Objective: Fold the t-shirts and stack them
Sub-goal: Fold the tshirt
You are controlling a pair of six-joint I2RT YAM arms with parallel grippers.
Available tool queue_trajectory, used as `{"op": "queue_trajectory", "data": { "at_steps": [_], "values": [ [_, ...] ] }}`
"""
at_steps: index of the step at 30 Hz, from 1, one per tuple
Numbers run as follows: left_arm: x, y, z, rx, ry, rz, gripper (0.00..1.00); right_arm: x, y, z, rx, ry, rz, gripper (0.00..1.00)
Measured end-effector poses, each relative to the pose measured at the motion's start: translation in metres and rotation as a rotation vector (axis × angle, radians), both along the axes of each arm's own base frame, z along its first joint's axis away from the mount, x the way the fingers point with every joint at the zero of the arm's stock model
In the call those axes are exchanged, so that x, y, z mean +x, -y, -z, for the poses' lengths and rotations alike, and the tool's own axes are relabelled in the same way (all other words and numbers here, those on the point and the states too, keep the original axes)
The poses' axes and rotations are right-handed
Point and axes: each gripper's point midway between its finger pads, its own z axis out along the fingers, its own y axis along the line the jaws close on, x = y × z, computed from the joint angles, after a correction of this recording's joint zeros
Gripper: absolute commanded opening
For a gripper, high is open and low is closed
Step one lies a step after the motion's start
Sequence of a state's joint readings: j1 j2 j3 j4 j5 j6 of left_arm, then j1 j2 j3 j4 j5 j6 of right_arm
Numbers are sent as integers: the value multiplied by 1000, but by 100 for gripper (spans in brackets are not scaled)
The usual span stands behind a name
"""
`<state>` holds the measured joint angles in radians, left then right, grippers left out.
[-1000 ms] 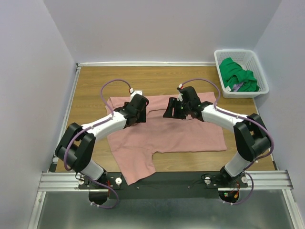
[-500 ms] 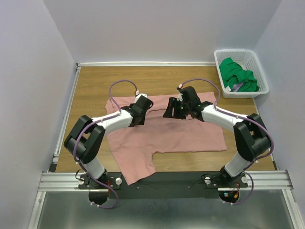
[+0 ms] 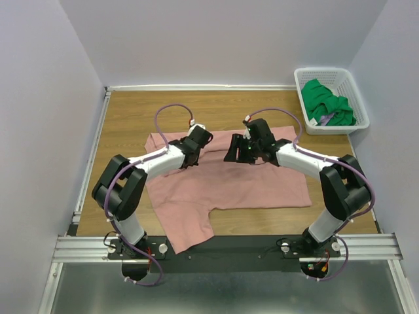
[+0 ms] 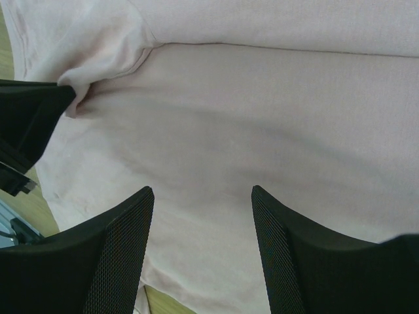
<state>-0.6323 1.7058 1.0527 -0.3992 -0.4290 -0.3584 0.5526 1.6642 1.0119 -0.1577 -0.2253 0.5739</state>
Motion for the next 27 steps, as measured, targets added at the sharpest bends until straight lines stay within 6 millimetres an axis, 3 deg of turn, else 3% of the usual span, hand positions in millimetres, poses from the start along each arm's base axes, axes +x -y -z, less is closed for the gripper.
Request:
{"op": "queue_trajectory", "data": {
  "at_steps": [6, 12, 19, 27],
  "values": [
    [19, -3, -17, 9, 30, 36, 28, 9, -9, 0, 10, -1, -15, 69],
    [38, -27, -25, 17, 42, 10, 52, 22, -22, -3, 41, -2, -26, 69],
    [64, -46, -29, -26, 62, -37, 54, 37, -53, -7, 101, 6, -60, 66],
    [75, -39, -17, -55, 44, -37, 54, 30, -98, 0, 169, -14, -109, 62]
  ]
}}
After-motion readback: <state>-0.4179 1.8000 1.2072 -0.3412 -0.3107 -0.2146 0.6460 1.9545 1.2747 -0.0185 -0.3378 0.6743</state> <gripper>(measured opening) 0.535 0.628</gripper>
